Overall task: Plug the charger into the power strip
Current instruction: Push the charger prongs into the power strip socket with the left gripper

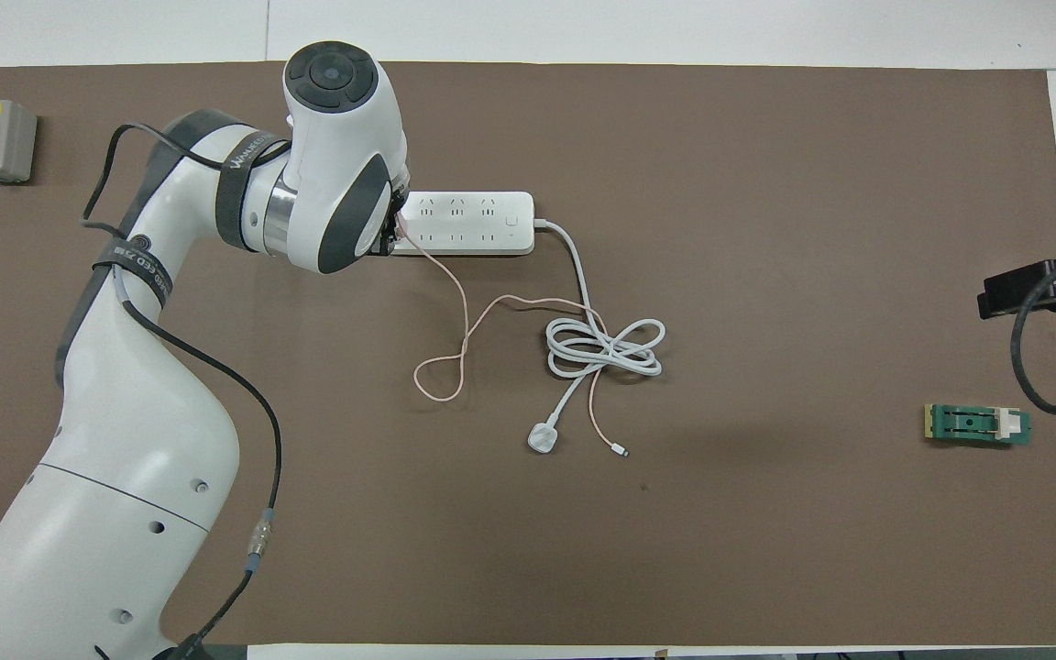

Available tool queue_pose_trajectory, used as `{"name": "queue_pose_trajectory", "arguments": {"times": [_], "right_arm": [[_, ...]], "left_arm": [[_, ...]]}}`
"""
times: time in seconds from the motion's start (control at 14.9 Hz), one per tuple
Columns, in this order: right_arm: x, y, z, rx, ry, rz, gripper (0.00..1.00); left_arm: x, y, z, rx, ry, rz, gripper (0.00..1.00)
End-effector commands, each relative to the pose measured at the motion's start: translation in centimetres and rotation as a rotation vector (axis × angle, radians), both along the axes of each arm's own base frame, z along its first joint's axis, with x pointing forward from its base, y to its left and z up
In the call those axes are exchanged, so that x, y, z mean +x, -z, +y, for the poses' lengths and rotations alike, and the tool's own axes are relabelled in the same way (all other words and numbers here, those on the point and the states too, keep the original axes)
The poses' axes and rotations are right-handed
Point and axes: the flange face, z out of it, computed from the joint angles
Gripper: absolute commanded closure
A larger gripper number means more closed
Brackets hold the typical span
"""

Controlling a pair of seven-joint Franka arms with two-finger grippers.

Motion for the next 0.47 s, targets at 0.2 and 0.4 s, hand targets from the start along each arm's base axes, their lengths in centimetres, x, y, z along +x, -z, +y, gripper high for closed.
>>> {"name": "queue_pose_trajectory", "arguments": {"times": [0.2, 0.4], "right_arm": [[-0.42, -0.4, -0.43, -0.003, -0.014, -0.013, 0.0], [-0.42, -0.4, -0.43, -0.003, -0.014, -0.013, 0.0]], "left_arm": [[-1.57, 2.14, -0.05, 0.0, 0.022, 0.032, 1.0], [-1.67, 2.11, -0.13, 0.0, 0.023, 0.034, 1.0]]}}
